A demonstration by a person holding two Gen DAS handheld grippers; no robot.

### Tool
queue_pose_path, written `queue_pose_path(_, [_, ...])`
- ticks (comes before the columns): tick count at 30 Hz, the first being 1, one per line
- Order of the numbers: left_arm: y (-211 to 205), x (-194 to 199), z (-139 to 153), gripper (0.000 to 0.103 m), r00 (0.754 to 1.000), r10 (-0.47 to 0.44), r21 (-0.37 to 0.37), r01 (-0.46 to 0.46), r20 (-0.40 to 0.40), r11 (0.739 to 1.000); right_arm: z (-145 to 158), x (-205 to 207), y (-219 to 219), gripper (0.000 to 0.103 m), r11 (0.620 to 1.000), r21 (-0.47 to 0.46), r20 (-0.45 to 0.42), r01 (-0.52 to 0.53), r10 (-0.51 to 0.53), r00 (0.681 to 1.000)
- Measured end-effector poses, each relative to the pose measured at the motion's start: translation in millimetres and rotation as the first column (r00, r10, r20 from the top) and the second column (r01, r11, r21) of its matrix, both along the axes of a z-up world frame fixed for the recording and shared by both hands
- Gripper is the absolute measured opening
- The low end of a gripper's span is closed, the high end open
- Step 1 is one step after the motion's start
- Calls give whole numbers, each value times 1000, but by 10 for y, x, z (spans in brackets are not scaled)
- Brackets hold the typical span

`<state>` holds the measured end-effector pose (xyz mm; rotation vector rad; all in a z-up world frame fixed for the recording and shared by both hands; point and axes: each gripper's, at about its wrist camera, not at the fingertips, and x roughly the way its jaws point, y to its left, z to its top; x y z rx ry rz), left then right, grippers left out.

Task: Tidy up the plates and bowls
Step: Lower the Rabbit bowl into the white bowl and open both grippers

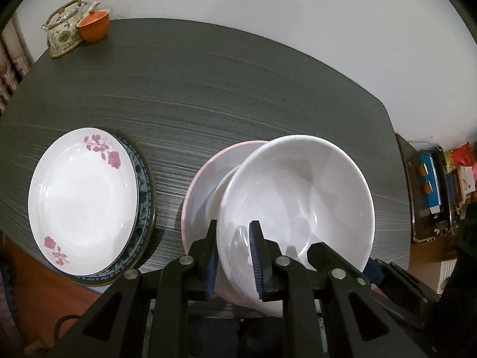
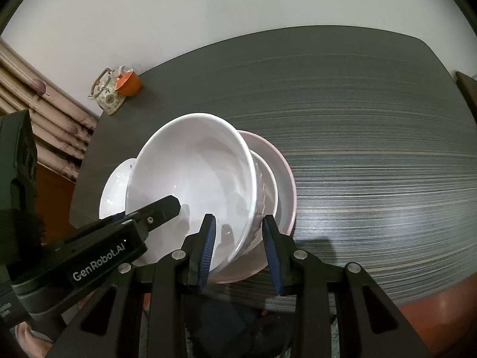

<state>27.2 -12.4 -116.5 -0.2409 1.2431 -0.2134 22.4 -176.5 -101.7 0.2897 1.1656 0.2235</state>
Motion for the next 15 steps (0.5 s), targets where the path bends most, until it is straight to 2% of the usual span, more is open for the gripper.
queue_pose_path(15, [-22,-10,-53,18,1000,9,36,-9,-7,999,-108,11,13,30,1000,-15,-20,1,-2,1000])
